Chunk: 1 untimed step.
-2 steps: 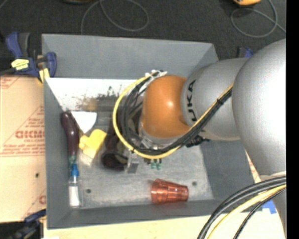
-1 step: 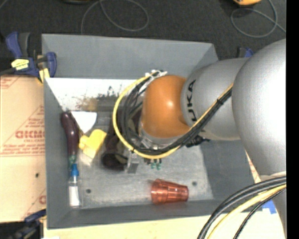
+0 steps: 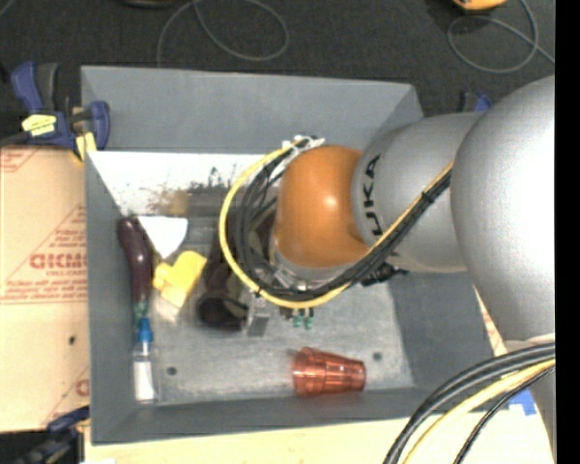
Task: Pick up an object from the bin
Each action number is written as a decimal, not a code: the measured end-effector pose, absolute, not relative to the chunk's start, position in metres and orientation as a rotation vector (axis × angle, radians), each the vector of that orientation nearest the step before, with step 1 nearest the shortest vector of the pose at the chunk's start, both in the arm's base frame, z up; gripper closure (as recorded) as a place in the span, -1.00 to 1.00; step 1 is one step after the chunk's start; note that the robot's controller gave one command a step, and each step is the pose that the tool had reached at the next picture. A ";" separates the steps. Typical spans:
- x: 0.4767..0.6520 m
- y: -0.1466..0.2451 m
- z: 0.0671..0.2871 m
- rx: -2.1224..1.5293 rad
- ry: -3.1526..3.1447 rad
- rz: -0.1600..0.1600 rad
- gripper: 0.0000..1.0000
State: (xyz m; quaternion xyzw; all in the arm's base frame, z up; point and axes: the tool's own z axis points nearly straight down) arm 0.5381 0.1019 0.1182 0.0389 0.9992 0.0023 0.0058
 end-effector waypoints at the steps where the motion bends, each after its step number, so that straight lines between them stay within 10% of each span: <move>1: 0.532 0.103 0.203 0.025 3.127 0.006 1.00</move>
Offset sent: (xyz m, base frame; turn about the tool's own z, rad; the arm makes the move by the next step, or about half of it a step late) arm 0.0000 0.0000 0.0000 0.0000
